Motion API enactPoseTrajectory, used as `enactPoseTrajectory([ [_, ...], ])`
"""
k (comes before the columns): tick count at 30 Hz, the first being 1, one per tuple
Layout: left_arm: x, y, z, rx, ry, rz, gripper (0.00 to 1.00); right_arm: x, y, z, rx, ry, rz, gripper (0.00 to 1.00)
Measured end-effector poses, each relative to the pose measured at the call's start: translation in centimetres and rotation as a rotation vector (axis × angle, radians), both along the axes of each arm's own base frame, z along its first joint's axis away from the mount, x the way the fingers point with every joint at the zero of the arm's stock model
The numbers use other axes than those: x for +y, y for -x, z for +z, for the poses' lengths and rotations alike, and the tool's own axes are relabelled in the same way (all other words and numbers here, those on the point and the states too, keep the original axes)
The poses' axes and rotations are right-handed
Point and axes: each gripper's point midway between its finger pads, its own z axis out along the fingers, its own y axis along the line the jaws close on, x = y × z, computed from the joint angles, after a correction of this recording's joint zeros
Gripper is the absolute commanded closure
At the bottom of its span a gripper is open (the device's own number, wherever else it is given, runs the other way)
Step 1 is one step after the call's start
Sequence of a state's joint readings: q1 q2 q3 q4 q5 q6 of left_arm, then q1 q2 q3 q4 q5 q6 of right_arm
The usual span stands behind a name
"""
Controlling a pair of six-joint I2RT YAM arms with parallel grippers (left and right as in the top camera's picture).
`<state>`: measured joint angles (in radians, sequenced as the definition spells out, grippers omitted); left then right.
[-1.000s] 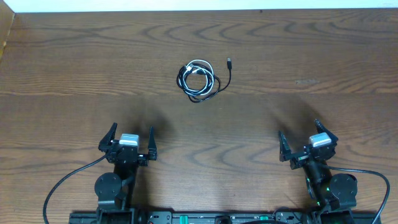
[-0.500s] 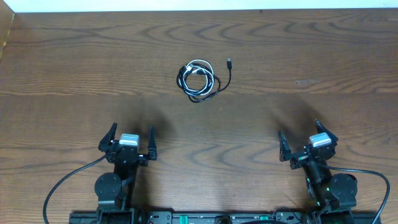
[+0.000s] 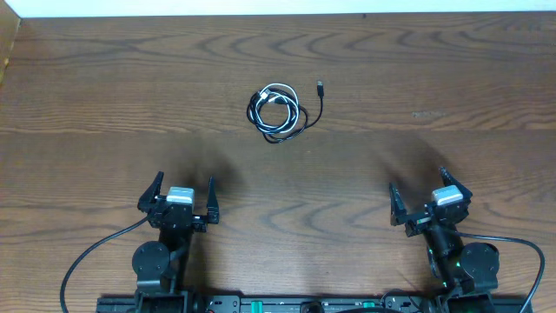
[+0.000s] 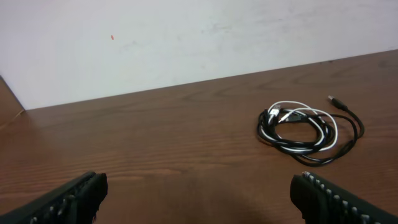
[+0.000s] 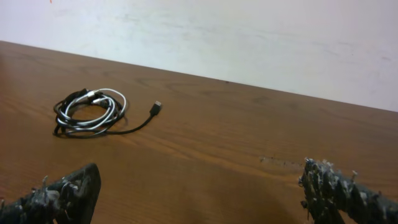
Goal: Untangle cables
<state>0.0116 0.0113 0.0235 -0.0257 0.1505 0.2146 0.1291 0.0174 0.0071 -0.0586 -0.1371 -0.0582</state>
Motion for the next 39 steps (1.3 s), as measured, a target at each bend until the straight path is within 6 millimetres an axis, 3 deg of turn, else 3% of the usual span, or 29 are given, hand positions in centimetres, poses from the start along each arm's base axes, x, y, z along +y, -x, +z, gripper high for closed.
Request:
enactPoseTrajectory([
  [13,0.0,0.0,0.0,0.0,0.0,0.0,0.01,-1.3,-0.3,-0.4,0.015,0.008,-0.077,0.01],
  [22,0.0,0.0,0.0,0.0,0.0,0.0,0.01,-1.9,-0.9,-3.4,0.186,0.043,-0.115,0.01],
  [39,0.0,0.0,0.0,0.001,0.0,0.0,0.01,-2.1,-4.3,-3.9,0.417,0.098,-0.151,0.01],
])
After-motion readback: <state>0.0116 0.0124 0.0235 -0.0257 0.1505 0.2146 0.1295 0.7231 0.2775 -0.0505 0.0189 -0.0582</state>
